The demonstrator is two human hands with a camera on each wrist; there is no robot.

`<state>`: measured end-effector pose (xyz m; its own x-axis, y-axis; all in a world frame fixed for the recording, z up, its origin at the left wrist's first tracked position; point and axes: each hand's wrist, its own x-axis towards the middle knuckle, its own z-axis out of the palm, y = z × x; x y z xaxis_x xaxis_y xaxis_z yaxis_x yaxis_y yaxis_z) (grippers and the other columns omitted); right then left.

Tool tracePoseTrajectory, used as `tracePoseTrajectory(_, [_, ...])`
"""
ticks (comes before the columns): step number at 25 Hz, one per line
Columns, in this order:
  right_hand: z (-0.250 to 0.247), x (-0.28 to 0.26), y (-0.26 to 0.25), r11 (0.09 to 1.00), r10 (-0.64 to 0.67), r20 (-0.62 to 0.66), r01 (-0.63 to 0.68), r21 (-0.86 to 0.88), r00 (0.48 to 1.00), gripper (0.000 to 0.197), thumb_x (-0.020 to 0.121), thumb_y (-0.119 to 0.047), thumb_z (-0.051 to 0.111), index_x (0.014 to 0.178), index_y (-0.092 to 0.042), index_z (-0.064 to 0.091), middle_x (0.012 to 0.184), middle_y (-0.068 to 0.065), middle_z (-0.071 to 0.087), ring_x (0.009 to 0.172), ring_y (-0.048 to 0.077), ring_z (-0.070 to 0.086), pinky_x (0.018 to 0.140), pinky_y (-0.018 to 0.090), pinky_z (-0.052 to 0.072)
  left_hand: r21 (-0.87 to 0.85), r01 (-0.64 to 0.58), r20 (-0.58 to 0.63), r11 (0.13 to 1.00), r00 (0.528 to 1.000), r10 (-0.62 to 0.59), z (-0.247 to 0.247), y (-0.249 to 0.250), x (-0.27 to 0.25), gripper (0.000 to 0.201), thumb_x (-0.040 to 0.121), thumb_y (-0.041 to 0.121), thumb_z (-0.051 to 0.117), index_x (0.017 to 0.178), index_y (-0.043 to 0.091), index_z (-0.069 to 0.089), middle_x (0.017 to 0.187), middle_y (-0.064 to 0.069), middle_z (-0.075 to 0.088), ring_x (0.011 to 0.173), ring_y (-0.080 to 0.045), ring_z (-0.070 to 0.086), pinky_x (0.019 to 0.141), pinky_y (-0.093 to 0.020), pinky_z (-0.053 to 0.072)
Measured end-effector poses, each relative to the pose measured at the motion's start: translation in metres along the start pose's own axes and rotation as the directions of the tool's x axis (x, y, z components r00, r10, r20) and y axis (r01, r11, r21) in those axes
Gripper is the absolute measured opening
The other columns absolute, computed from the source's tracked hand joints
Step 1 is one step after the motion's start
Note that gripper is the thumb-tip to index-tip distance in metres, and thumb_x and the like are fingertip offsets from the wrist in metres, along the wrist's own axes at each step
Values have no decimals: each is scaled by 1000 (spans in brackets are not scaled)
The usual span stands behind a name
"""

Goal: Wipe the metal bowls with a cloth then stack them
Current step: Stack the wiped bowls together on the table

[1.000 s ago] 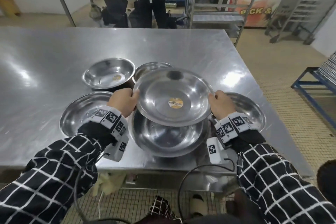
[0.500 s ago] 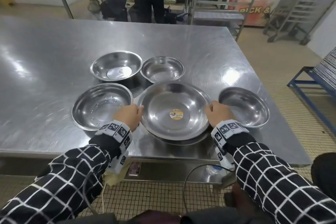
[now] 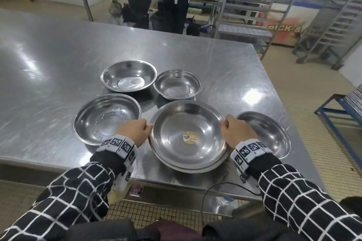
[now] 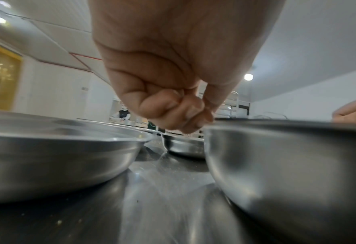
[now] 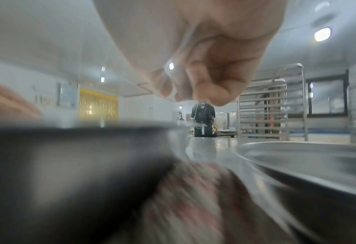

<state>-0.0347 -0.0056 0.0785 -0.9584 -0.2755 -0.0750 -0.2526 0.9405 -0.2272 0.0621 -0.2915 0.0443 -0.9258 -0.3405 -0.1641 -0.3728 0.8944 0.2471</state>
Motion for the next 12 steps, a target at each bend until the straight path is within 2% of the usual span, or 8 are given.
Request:
tracePoseTrajectory(3, [-12, 24, -32, 944, -67, 46, 48, 327, 997, 30, 100, -36, 36, 86, -15, 50, 79, 3, 58, 70, 17, 55, 59, 28, 45, -101, 56, -77, 993, 995, -64, -19, -14, 7, 39, 99, 45, 31, 80, 20, 54, 81, 1, 61, 76, -16, 55, 68, -31, 37])
tracePoseTrajectory(5, [-9, 43, -62, 880, -100, 70, 55, 471, 993, 29, 99, -32, 40, 84, -12, 53, 79, 4, 57, 74, 21, 55, 68, 35, 49, -153, 84, -100, 985, 990, -100, -37, -29, 14, 39, 100, 43, 30, 74, 22, 51, 85, -1, 64, 77, -18, 56, 73, -33, 39])
tracePoseTrajectory(7, [-3, 64, -97, 868, -135, 119, 60, 492, 984, 27, 97, -31, 42, 90, -9, 57, 83, 8, 60, 78, 26, 58, 77, 40, 51, -173, 119, -125, 978, 982, -142, -51, -53, 25, 37, 100, 40, 32, 80, 19, 55, 94, -7, 67, 86, -25, 59, 81, -36, 43])
tracePoseTrajectory(9, [5, 90, -130, 874, -177, 170, 76, 479, 970, 26, 96, -28, 43, 91, -9, 60, 83, 9, 61, 77, 26, 58, 79, 40, 51, -184, 160, -129, 970, 974, -185, -63, -79, 39, 35, 100, 39, 34, 95, 17, 61, 103, -9, 67, 91, -26, 60, 84, -36, 45])
tracePoseTrajectory(10, [10, 106, -146, 881, -204, 204, 88, 465, 958, 25, 95, -27, 43, 86, -10, 59, 81, 9, 60, 73, 25, 56, 79, 40, 51, -179, 177, -121, 968, 972, -201, -68, -91, 47, 35, 100, 38, 34, 99, 17, 61, 104, -9, 67, 89, -25, 58, 81, -35, 45])
tracePoseTrajectory(12, [19, 132, -180, 884, -217, 286, 64, 462, 933, 22, 94, -24, 44, 79, -14, 55, 77, 7, 61, 64, 21, 54, 78, 40, 51, -155, 224, -120, 962, 963, -243, -77, -114, 68, 33, 99, 36, 35, 93, 15, 59, 101, -11, 64, 82, -23, 54, 72, -31, 40])
